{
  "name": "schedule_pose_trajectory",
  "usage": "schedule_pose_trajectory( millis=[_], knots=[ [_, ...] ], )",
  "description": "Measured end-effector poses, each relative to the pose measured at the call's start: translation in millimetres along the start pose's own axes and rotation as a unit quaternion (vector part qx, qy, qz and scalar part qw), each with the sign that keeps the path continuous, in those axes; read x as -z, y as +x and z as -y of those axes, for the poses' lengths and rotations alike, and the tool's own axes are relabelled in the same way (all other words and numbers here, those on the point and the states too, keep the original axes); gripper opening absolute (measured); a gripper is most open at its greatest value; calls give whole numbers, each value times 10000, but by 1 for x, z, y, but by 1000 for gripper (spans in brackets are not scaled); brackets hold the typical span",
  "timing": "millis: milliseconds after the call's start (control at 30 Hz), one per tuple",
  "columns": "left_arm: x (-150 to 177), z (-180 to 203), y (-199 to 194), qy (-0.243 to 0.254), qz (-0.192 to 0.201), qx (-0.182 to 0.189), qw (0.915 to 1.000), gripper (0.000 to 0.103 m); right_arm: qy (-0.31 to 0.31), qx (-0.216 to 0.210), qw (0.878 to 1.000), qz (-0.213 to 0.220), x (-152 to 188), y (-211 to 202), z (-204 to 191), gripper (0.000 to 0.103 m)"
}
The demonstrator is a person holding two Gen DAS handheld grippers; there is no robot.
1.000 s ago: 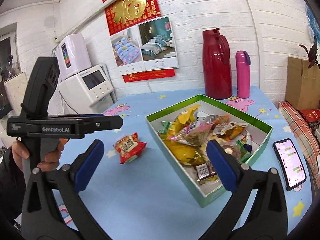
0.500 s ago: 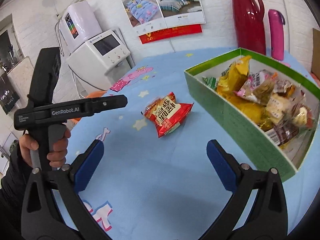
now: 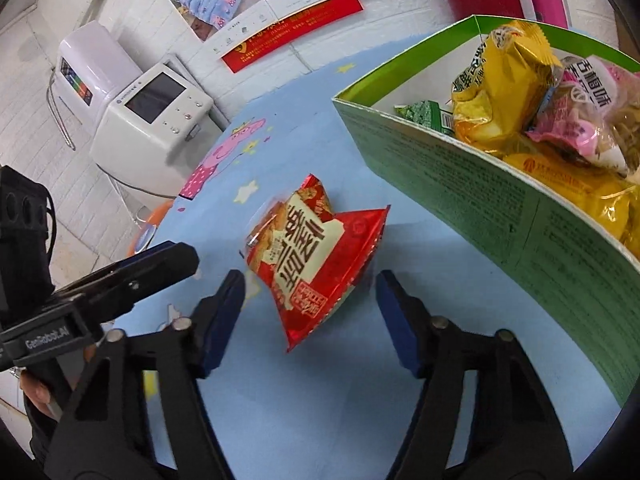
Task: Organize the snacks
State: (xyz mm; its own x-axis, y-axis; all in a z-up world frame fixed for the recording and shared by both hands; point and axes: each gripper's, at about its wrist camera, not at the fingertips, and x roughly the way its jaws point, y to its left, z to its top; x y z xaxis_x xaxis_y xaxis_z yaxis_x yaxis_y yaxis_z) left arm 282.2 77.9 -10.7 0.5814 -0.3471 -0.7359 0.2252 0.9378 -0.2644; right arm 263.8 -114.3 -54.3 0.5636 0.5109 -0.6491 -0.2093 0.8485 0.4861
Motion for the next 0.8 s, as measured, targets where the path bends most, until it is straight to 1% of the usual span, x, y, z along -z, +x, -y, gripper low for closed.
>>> schedule_pose_trajectory(
  millis=[33,67,133,200,233,300,367,533,600,633,667,700,733,800],
  knots=[
    [0,-1,1,-15,-12,13,10000,70,17,26,10000,-26,1,2,3,51],
    [1,-1,3,14,-12,11,10000,70,52,-44,10000,-64,2,4,7,41],
    [1,0,6,96,-14,-32,9999,70,40,-117,9999,-71,4,3,10,38],
    [2,1,8,115,-43,-12,9999,70,-132,-91,9999,-49,5,-3,8,24],
    [2,2,9,122,-59,20,9999,70,-214,-71,9997,-58,6,-7,7,21],
    [3,7,11,172,-67,41,9998,70,-288,-104,9995,-126,8,-12,7,11],
    [4,12,12,231,-79,63,9997,70,-347,-63,9992,-171,11,-17,10,7],
    [7,25,15,357,-130,58,9993,70,-392,34,9991,-131,19,-34,18,6],
    [7,29,17,371,-150,53,9992,70,-387,36,9992,-75,18,-39,18,11],
    [8,30,17,371,-145,51,9992,70,-392,-6,9992,-63,17,-40,17,17],
    [8,30,16,379,-136,33,9992,70,-407,-15,9992,-42,16,-40,16,36],
    [8,31,16,397,-124,-7,9991,70,-447,27,9990,5,16,-40,13,53],
    [9,31,15,410,-113,-45,9991,70,-499,61,9987,43,15,-39,11,57],
    [8,29,13,406,-110,-106,9991,70,-569,85,9983,61,12,-32,7,57]
  ],
)
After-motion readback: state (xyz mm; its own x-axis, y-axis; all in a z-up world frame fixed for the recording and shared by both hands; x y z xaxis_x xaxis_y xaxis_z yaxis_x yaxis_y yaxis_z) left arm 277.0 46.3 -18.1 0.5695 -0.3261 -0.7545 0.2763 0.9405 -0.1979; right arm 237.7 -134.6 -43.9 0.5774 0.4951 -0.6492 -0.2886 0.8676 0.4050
